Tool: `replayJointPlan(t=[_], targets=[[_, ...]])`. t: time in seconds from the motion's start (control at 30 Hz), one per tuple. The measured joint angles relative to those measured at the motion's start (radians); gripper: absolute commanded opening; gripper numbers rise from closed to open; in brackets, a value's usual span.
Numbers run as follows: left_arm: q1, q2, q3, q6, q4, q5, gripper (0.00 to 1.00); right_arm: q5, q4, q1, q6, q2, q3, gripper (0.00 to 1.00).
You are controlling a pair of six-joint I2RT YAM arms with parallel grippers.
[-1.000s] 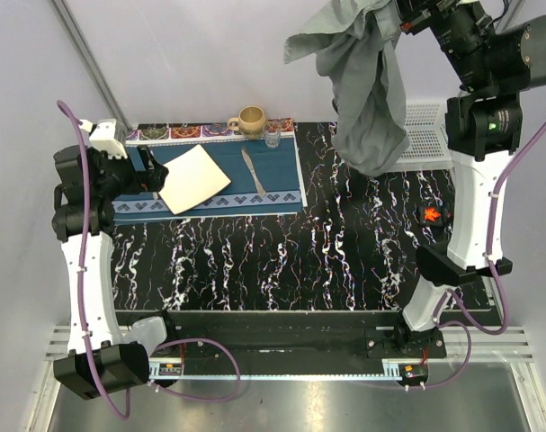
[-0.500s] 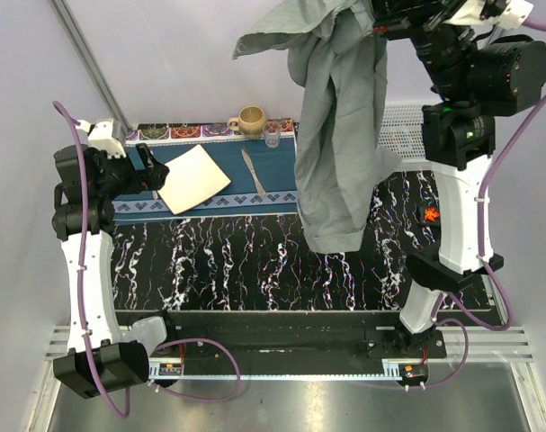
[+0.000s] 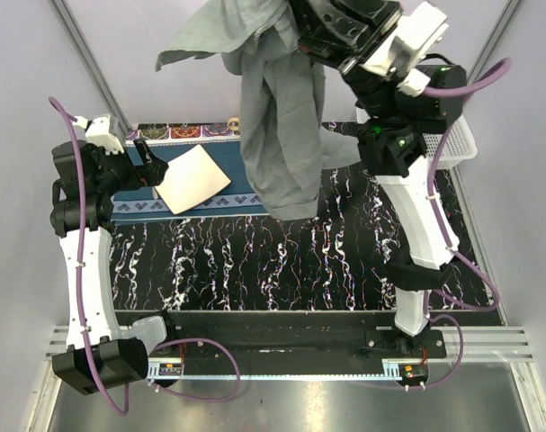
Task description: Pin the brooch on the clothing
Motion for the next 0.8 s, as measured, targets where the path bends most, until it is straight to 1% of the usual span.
replayJointPlan(t=[0.13, 0.23, 0.33, 0.4, 0.47, 0.5, 0.7, 0.8], targets=[[0.0, 0.0, 0.0, 0.0, 0.0, 0.0, 0.99, 0.006, 0.037, 0.06, -0.085, 0.043, 0.01, 0.0], [0.0, -0.001, 0.0, 0.004, -0.001, -0.001, 0.99, 0.028, 0.042, 0.08, -0.129, 0.066, 0.008, 0.0], [0.0, -0.006, -0.002, 0.012, -0.005, -0.002, 0.99, 0.082, 0.036, 0.082, -0.164, 0.074, -0.006, 0.0], [0.0, -0.011, -0.003, 0.019, -0.013, -0.001, 0.99, 0.127, 0.042, 0.082, -0.177, 0.063, -0.048, 0.0], [0.0, -0.013, -0.006, 0.027, -0.015, -0.001, 0.99, 0.178, 0.045, 0.081, -0.185, 0.019, -0.158, 0.0], [0.0, -0.014, -0.008, 0.029, -0.016, -0.001, 0.99, 0.197, 0.049, 0.076, -0.187, -0.02, -0.243, 0.0], [0.0, -0.031, -0.047, 0.088, -0.025, 0.011, 0.99, 0.312, 0.013, 0.024, -0.163, -0.271, -0.829, 0.0], [0.0, -0.042, -0.067, 0.137, -0.041, 0.04, 0.99, 0.336, -0.062, -0.026, -0.107, -0.413, -1.138, 0.0]])
